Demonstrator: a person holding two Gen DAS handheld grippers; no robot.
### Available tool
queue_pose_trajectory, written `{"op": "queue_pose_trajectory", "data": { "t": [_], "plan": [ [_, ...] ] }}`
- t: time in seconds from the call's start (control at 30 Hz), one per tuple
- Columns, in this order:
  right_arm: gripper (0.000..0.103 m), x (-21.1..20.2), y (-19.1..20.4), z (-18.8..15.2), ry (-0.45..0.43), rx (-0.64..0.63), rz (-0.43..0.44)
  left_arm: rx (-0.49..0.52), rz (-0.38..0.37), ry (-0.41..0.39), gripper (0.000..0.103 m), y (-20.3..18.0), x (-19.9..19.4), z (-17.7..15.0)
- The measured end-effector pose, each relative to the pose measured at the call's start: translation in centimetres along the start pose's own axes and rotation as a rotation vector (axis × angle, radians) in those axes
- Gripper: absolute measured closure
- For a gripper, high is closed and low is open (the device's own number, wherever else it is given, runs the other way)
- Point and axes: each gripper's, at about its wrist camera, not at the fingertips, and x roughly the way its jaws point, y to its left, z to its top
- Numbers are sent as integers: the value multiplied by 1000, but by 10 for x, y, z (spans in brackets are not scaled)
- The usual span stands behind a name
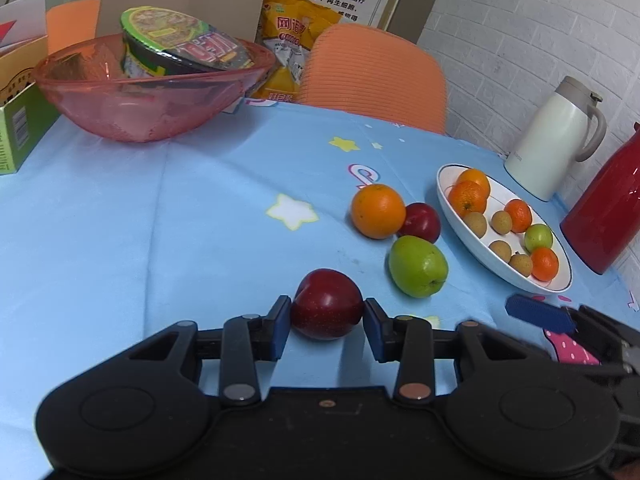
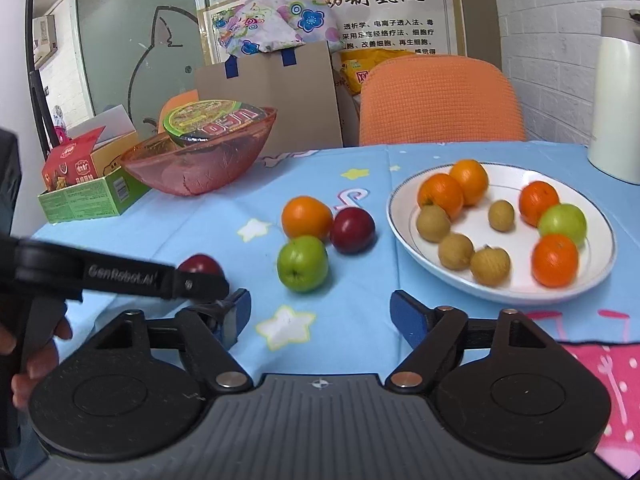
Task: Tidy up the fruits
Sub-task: 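Grasp a red plum with the left tool while the right tool grasps a green apple, then lift the red plum and green apple toward the white plate with both tools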
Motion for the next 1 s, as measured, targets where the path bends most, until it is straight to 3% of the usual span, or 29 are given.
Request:
{"op": "queue_pose_trajectory", "data": {
  "t": [0.3, 0.57, 0.63, 0.73, 1.0],
  "plan": [
    [0, 27, 5, 16, 12, -24, 3, -23, -9, -22, 0, 13, -11, 3],
    [16, 43, 9, 22, 30, -36, 1, -4, -31, -33, 0, 12, -14, 6],
    [31, 45, 9, 21, 42, -32, 4, -2, -26, -26, 0, 12, -11, 5],
    [39, 48, 6, 19, 62, -15, 19, -12, -22, -6, 0, 14, -6, 4],
    [39, 26, 0, 11, 37, 17, 13, -10, -6, 6, 0, 11, -1, 4]
  ]
}}
